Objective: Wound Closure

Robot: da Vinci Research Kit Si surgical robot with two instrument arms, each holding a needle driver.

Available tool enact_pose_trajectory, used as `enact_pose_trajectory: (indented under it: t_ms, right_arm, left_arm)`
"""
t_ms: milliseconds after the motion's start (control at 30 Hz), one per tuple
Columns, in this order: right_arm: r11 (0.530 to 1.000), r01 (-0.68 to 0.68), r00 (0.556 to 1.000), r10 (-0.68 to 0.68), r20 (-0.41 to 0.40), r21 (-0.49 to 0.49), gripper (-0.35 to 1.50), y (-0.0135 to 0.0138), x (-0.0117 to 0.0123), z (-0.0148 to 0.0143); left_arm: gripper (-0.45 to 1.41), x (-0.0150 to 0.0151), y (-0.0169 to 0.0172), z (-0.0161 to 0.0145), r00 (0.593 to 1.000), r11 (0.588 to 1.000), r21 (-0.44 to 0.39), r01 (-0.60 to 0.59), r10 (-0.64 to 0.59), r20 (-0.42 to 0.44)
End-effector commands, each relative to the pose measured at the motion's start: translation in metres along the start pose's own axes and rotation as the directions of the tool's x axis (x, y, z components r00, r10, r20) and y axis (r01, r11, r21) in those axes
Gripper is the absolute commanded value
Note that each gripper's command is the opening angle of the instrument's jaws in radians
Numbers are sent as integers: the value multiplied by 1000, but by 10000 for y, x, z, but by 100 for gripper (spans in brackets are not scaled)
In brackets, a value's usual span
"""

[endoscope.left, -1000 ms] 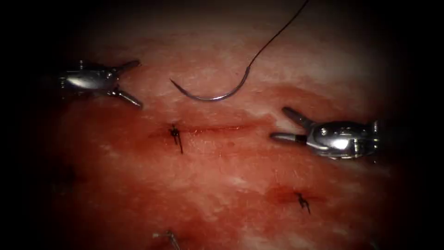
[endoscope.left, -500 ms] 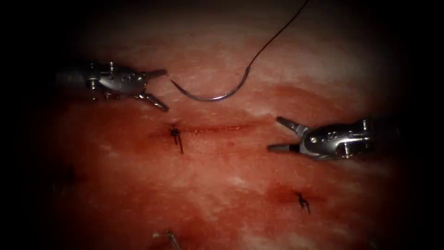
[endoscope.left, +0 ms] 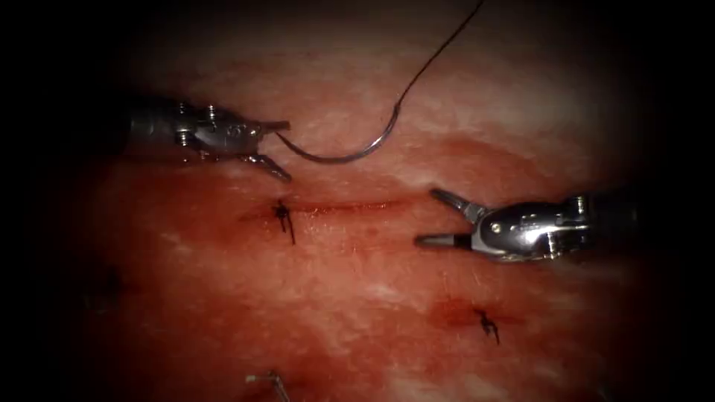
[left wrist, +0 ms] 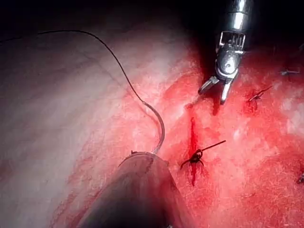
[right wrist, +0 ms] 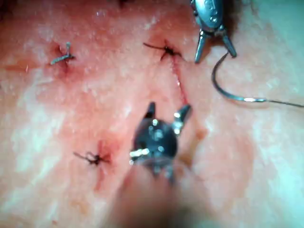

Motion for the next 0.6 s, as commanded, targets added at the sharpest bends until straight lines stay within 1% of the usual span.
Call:
enact_pose_trajectory:
  t_ms: [33, 133, 167, 200, 233, 267, 300, 333, 367, 400, 433, 567, 600]
  right_arm:
    - [1000, -1, 1000, 1, 1, 0, 111, -5, -4, 4]
    - [1000, -2, 1000, 2, 1, -2, 109, -6, -3, 7]
    - [1000, -3, 1000, 3, 2, -4, 109, -6, -2, 9]
    - [1000, -3, 1000, 3, 2, -4, 109, -6, -2, 9]
    - [1000, -3, 1000, 3, 2, -5, 109, -7, -1, 10]
    - [1000, -3, 1000, 3, 1, -3, 109, -7, -1, 11]
    - [1000, -4, 1000, 4, 0, -2, 109, -8, 0, 14]
    - [1000, -4, 1000, 4, 0, -2, 109, -8, 0, 14]
    - [1000, -4, 1000, 4, 0, -3, 109, -8, 0, 14]
    - [1000, -5, 1000, 5, 0, -3, 109, -9, 1, 15]
    - [1000, -5, 1000, 5, -4, -3, 109, -9, 2, 16]
    - [1000, -8, 1000, 8, -17, -10, 108, -11, 4, 19]
    - [1000, -9, 1000, 9, -22, -13, 104, -12, 5, 19]
  left_arm:
    - [54, -2, 2, 9, 1000, 1000, -3, -1, 1, 3]
    - [49, -2, 0, 12, 1000, 1000, -3, -3, 3, 2]
    - [42, 0, 0, 13, 1000, 1000, -7, -4, 4, -1]
    - [42, 0, 0, 13, 1000, 1000, -7, -4, 4, -1]
    - [36, 0, 0, 13, 1000, 1000, -9, -5, 5, 1]
    - [24, 1, 1, 13, 1000, 1000, -16, -6, 6, -2]
    - [-1, 2, 2, 14, 1000, 1000, -20, -8, 8, -5]
    - [-1, 2, 2, 14, 1000, 1000, -20, -8, 8, -5]
    - [-13, 2, 3, 15, 1000, 1000, -21, -9, 9, -6]
    - [-32, 3, 3, 16, 1000, 1000, -23, -10, 10, -7]
    - [-45, 4, 4, 16, 1000, 1000, -24, -11, 11, -8]
    - [-45, 6, 2, 17, 1000, 999, -36, -24, 23, -15]
    - [-45, 6, 1, 17, 1000, 999, -38, -25, 24, -16]
